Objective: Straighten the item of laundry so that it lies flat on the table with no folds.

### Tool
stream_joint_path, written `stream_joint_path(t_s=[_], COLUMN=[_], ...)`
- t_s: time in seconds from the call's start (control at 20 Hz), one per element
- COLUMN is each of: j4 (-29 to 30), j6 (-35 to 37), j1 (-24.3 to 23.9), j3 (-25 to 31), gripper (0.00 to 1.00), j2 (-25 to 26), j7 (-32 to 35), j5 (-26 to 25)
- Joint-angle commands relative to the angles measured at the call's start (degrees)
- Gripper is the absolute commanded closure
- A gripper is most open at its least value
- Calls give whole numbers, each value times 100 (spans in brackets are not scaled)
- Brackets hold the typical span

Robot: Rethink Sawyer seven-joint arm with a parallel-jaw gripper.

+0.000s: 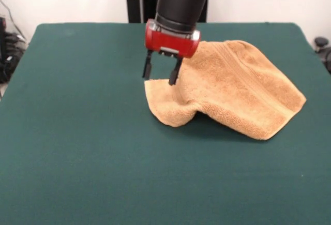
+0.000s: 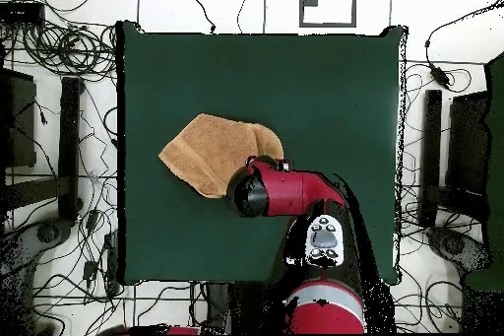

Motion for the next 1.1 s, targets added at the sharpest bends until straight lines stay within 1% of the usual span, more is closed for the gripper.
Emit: stream_joint_path(t_s=[0.05,0.25,0.7,0.85,1.0,1.1], j4=[47,-13,-278,-230,-332,-429], j6=[-460,-556,-359,-291,-319,-252], j1=[-215,-214,17,-171,-257,-196], j3=[869,838,599,823,917,845], gripper=[0,0,0,0,0,0], j2=[287,397,514,555,775,861], j7=[48,128,298,235,192,191], j5=[-476,-648,-684,-646,-662,-659])
